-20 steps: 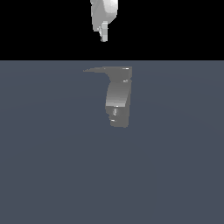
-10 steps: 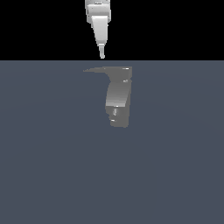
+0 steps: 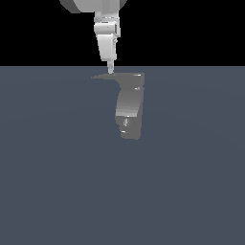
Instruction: Turn on the faucet by rotating a designated handle.
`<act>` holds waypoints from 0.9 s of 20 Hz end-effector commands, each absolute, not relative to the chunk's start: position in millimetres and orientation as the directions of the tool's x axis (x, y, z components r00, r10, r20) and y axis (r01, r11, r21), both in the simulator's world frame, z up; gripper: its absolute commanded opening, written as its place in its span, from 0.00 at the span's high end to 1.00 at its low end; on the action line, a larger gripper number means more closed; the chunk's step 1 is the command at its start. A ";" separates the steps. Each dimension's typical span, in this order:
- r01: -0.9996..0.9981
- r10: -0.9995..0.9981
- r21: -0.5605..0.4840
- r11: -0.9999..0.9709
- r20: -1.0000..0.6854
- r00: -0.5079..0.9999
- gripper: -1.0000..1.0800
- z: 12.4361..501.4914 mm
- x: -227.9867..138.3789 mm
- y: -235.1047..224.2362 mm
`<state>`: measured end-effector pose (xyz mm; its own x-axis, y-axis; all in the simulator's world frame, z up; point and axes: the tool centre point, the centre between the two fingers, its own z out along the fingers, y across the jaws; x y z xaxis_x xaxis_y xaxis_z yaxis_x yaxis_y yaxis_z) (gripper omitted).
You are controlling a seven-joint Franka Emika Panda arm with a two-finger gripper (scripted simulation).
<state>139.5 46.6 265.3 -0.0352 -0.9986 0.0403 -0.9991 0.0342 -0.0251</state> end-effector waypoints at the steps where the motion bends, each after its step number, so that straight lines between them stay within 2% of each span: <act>1: -0.998 -0.998 -0.027 0.053 0.036 -0.054 1.00 260.7 142.6 47.9; 8: -0.998 -0.997 -0.027 0.063 0.034 -0.064 1.00 257.9 144.2 48.3; 14: -0.999 -0.999 -0.003 0.049 0.003 -0.049 1.00 249.3 137.2 81.6; 18: -0.999 -0.999 0.000 0.048 0.000 -0.048 1.00 248.2 136.4 85.2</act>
